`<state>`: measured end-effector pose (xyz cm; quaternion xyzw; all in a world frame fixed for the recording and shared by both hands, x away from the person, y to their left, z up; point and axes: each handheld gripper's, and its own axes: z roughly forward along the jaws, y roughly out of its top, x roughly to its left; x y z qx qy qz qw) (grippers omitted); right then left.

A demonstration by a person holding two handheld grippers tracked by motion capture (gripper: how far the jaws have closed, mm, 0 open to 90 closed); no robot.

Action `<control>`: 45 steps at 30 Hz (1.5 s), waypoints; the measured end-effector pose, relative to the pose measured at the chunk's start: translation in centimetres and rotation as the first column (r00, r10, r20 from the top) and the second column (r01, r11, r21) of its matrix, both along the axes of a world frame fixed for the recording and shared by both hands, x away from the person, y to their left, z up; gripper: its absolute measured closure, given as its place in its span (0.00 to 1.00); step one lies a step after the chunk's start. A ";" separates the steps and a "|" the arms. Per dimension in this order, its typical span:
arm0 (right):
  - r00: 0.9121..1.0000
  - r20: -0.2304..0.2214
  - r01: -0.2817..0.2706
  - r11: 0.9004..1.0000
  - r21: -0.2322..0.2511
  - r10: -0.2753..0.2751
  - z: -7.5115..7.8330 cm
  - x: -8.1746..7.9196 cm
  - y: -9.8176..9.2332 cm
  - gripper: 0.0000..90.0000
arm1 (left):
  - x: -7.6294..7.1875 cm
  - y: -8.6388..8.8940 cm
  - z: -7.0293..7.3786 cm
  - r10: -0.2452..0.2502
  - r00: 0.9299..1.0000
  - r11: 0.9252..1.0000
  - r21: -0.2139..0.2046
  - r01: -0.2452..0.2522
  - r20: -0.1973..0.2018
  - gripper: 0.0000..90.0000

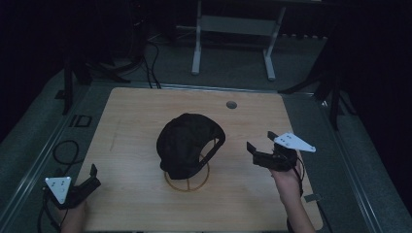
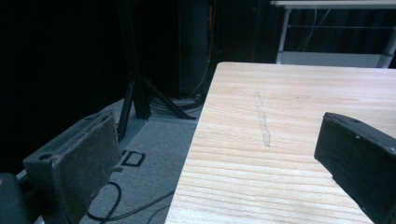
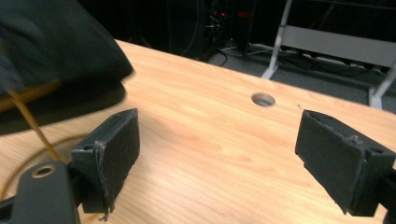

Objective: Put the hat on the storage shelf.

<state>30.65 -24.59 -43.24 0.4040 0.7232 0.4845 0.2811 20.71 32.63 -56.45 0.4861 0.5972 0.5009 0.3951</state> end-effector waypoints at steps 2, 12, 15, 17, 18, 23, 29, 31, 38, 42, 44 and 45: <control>1.000 -0.002 0.017 1.000 0.007 -0.017 -0.9 0.1 -0.7 0.15 | 0.0 0.0 0.0 0.000 1.000 1.000 -0.001 0.000 0.000 0.01; 0.995 -0.030 0.095 0.995 -0.034 -0.096 -5.0 0.0 -3.6 0.15 | 0.0 0.0 0.0 0.001 1.000 1.000 -0.001 -0.001 -0.001 0.01; 0.992 -0.043 0.115 0.993 -0.032 -0.116 -6.0 -0.2 -4.6 0.15 | 0.0 0.0 0.0 0.002 1.000 1.000 0.000 -0.002 -0.001 0.01; 0.990 -0.051 0.130 0.991 -0.035 -0.132 -6.6 -0.3 -5.2 0.15 | 0.0 0.0 0.0 0.001 1.000 1.000 -0.002 -0.001 -0.001 0.01; 0.988 -0.052 0.140 0.989 -0.045 -0.142 -7.0 -0.4 -5.5 0.15 | 0.0 0.0 0.0 0.002 1.000 1.000 -0.003 -0.002 -0.002 0.01; 0.982 -0.053 0.175 0.982 -0.070 -0.179 -8.1 -0.7 -6.7 0.15 | 0.0 0.0 0.0 0.002 1.000 1.000 -0.003 -0.002 -0.003 0.01; 0.973 -0.074 0.210 0.973 -0.099 -0.217 -9.7 -1.2 -8.2 0.15 | 0.0 0.0 0.0 0.004 1.000 1.000 -0.002 -0.004 -0.002 0.01; 0.967 -0.077 0.234 0.967 -0.104 -0.242 -10.2 -1.6 -8.9 0.15 | 0.0 0.0 0.0 0.005 1.000 1.000 -0.002 -0.005 -0.002 0.01; 0.945 -0.096 0.306 0.948 -0.085 -0.313 -11.1 -2.6 -10.7 0.15 | 0.0 0.0 0.0 0.002 1.000 1.000 -0.004 -0.002 -0.002 0.01; 0.933 -0.092 0.343 0.937 -0.069 -0.348 -11.1 -2.9 -11.4 0.15 | 0.0 0.0 0.0 0.001 1.000 1.000 -0.004 -0.001 0.000 0.01; 0.929 -0.100 0.351 0.934 -0.059 -0.356 -11.2 -2.9 -11.8 0.15 | 0.0 0.0 0.0 0.001 1.000 1.000 -0.004 -0.001 -0.001 0.01; 0.929 -0.100 0.351 0.934 -0.059 -0.356 -11.2 -2.9 -11.8 0.15 | 0.0 0.0 0.0 0.000 1.000 1.000 -0.004 0.000 -0.001 0.01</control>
